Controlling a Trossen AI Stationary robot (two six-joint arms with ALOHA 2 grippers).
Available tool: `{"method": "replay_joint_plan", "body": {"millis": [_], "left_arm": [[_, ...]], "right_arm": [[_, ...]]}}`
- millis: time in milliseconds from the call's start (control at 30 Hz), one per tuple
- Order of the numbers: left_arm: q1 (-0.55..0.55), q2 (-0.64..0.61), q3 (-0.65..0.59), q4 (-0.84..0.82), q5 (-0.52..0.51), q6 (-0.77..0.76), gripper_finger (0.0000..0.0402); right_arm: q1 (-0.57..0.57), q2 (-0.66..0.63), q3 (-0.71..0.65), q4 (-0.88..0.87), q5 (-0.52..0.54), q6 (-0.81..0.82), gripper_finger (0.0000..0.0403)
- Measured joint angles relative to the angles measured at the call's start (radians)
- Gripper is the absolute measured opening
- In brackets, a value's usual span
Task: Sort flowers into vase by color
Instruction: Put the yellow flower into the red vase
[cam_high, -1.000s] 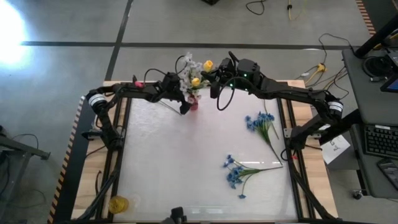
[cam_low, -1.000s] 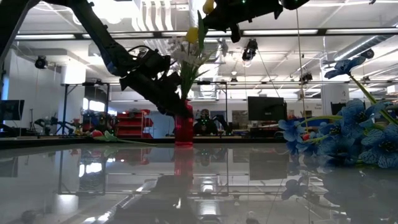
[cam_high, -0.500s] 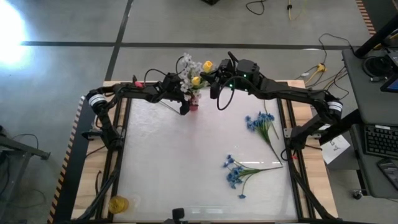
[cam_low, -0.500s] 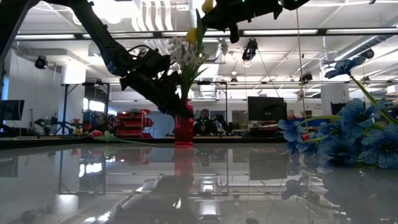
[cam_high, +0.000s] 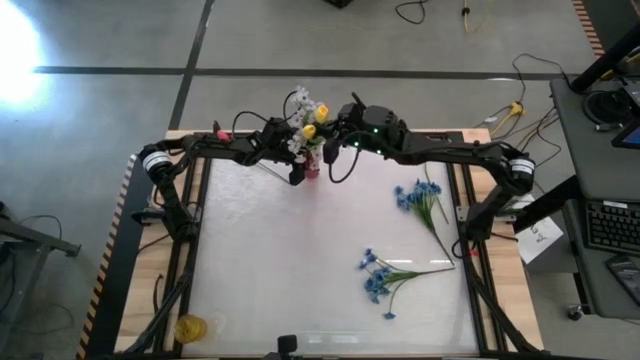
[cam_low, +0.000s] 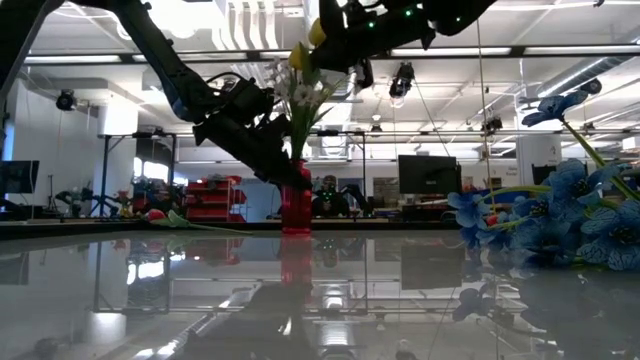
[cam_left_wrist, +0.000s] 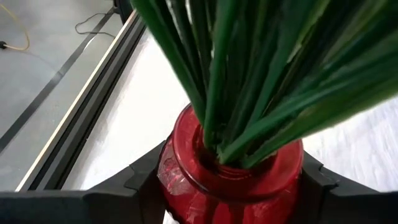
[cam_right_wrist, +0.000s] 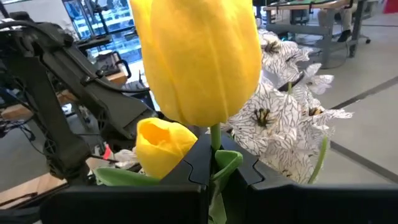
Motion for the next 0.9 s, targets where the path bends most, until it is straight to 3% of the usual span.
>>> {"method": "replay_joint_plan", "body": {"millis": [700, 900], "left_arm": [[0.000, 0.000, 0.000, 0.007, -0.002, 0.010, 0.0206], [0.000, 0.000, 0.000, 0.009, -0.003, -0.001, 0.0217]], "right_arm": [[0.029, 0.071, -0.063, -0.015, 0.080, 0.035, 0.0013], [0.038, 0.089, -0.059, -0.059, 0.078, 0.034, 0.0055]]}}
